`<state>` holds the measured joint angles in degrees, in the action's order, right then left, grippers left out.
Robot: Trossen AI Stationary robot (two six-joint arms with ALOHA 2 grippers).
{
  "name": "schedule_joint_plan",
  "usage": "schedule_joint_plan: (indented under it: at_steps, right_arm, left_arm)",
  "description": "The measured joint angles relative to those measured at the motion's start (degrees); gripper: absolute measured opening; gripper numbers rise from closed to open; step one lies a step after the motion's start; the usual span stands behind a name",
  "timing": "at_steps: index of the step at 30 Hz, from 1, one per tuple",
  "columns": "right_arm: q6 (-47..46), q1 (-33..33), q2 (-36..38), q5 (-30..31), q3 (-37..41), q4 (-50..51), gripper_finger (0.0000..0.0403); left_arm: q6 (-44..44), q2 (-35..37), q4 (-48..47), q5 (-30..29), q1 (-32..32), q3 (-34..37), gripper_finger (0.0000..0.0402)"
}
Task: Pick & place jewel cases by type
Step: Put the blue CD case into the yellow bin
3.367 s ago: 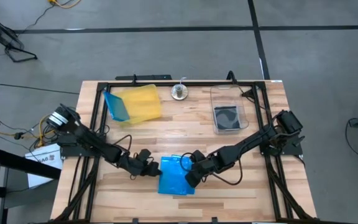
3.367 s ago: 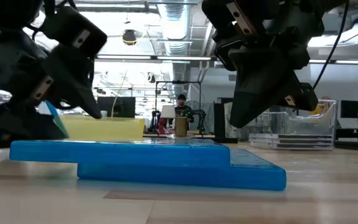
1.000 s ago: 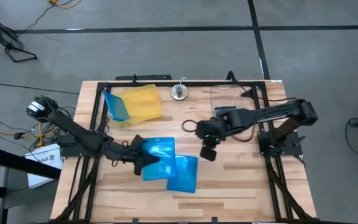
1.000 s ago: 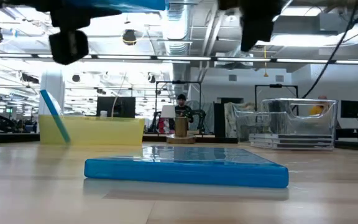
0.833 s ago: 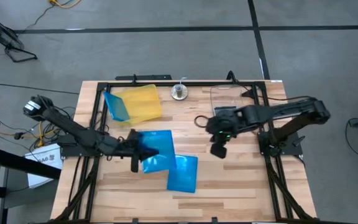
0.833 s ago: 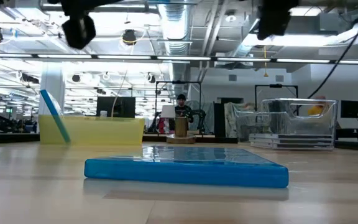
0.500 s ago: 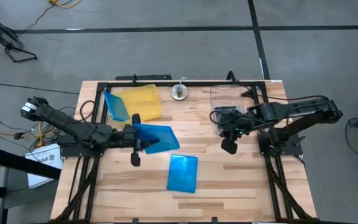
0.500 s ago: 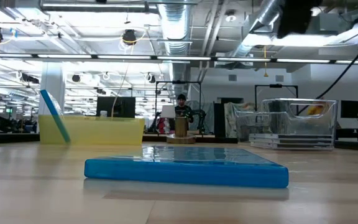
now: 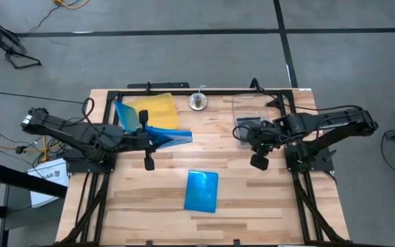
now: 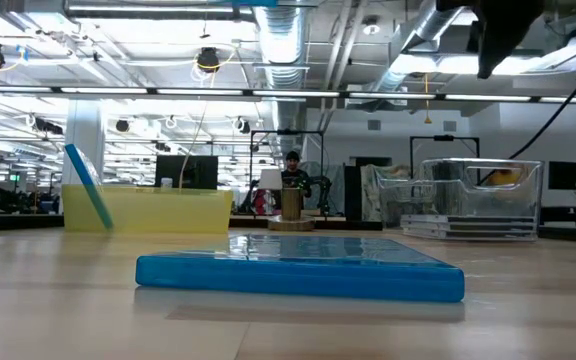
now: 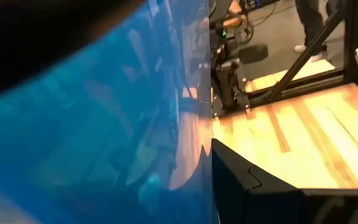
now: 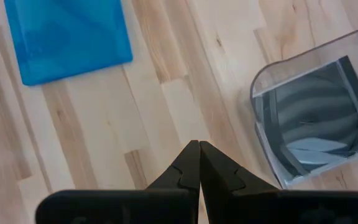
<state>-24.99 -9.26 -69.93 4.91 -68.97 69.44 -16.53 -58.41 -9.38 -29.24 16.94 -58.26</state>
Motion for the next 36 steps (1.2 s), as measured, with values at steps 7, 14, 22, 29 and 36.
schedule_joint_plan:
  at_steps: [7, 14, 22, 29, 36]
  right_arm:
    - [0.2, 0.0, -0.1, 1.3, 0.0, 0.5, 0.0]
    - [-2.0, 1.3, -0.1, 2.8, 0.0, 0.5, 0.0]
    - [-2.4, 6.5, -0.1, 2.9, 0.0, 0.7, 0.0]
    - [-1.6, 11.2, -0.1, 2.9, 0.0, 0.9, 0.0]
    - [-1.5, 14.8, -0.1, 2.9, 0.0, 0.9, 0.0]
  left_arm:
    - [4.6, 0.0, -1.2, -0.2, -1.2, 0.0, 0.0053]
    - [17.2, 0.0, -0.2, -2.0, -5.5, 0.0, 0.0053]
    - [39.8, 0.0, -0.2, -1.1, -12.1, 0.0, 0.0053]
    - [60.5, 0.0, -0.3, 8.6, -21.3, 0.0, 0.0053]
    - [73.8, 0.0, -0.7, 22.5, -32.0, 0.0, 0.0062]
